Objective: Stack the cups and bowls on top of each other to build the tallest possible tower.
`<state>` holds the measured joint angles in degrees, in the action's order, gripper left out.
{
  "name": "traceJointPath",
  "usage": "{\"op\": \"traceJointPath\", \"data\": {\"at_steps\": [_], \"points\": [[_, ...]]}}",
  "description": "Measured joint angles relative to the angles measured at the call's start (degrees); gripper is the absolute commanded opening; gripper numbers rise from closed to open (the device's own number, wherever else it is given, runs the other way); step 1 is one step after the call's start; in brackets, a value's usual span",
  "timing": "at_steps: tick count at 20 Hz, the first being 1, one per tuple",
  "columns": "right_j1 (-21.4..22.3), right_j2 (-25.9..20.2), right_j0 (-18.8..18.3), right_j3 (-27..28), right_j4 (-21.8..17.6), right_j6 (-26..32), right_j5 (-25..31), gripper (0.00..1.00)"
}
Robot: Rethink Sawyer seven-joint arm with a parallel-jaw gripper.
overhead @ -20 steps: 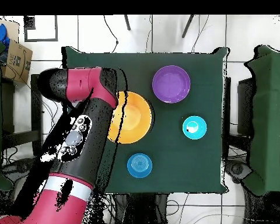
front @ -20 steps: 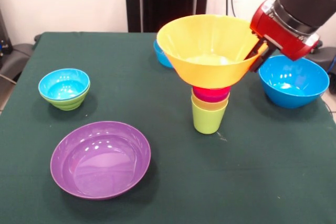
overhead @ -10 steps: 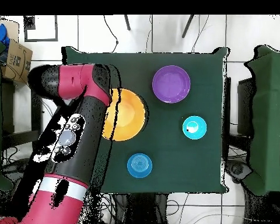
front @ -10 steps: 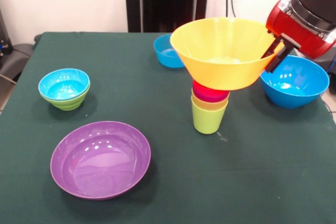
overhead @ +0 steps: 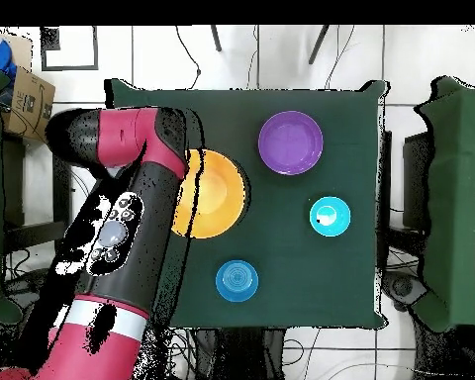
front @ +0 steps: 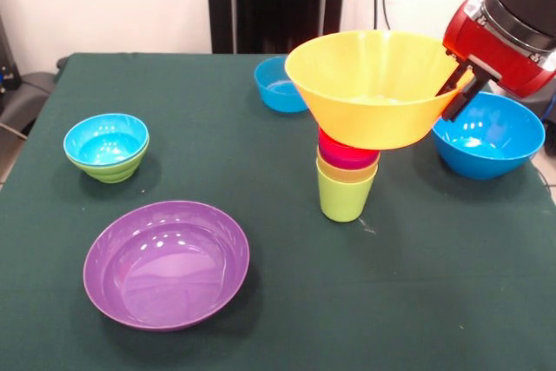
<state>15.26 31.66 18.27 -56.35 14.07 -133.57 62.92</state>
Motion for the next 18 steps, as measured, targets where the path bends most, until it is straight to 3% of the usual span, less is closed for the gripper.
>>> {"op": "traceJointPath", "data": {"at_steps": [18], "points": [[0.03,-0.01,-0.95,-0.31,-0.02,0.0,-0.2,0.0]]}}
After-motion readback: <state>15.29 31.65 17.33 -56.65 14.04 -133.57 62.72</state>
